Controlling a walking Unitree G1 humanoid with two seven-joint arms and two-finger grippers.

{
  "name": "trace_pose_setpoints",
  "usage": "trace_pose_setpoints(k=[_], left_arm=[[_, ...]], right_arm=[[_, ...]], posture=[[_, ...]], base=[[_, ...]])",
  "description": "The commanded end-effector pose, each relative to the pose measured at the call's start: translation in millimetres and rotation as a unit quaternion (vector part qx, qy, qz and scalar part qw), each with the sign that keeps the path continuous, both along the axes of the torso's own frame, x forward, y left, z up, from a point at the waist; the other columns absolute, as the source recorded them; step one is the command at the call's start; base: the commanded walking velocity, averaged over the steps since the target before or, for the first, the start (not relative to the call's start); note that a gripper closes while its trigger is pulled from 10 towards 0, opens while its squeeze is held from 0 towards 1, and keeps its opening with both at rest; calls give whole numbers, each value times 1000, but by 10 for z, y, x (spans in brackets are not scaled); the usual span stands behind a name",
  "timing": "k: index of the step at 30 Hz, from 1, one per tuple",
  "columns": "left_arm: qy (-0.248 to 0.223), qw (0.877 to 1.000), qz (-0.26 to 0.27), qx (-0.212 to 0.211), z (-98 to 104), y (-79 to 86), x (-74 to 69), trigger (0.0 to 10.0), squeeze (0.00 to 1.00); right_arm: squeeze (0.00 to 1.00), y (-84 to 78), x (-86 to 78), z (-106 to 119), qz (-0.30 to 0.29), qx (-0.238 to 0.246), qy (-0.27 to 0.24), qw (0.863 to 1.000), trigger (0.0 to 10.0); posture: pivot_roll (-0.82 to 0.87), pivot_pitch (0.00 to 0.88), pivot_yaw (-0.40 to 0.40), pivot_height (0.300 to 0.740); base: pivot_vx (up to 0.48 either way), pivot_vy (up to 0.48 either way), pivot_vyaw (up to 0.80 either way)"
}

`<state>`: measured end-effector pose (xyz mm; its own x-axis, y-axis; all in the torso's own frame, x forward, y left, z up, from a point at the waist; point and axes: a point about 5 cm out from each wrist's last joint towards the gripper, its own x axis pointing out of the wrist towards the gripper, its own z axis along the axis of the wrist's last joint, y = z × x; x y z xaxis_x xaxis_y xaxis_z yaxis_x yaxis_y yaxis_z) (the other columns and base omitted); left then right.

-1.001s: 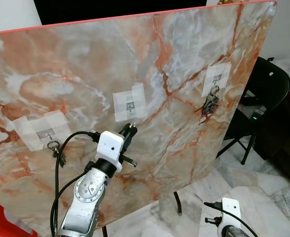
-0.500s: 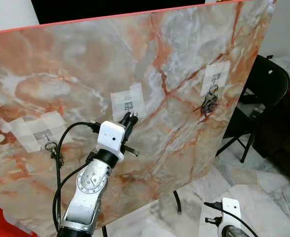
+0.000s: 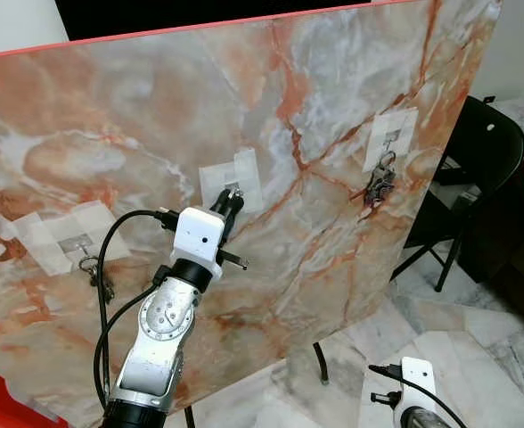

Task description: Hang keys on a hook

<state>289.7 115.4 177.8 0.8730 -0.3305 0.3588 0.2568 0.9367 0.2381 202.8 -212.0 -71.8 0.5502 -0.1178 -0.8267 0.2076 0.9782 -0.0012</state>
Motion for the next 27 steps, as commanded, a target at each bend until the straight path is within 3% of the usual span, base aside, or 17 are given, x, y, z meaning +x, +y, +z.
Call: trace_pose_setpoints(k=[1, 27], left_arm=[[4, 1000, 7, 9, -7, 10, 18, 10000, 0], [22, 999, 23, 30, -75, 5, 49, 10000, 0]], right_arm=[[0, 4, 0, -1, -6, 4, 1, 1000, 10000], [0, 6, 2, -1, -5, 3, 3, 1000, 10000]], posture=[[33, 0, -17, 736], [29, 0, -16, 736]], base=[[0, 0, 0], [0, 0, 0]])
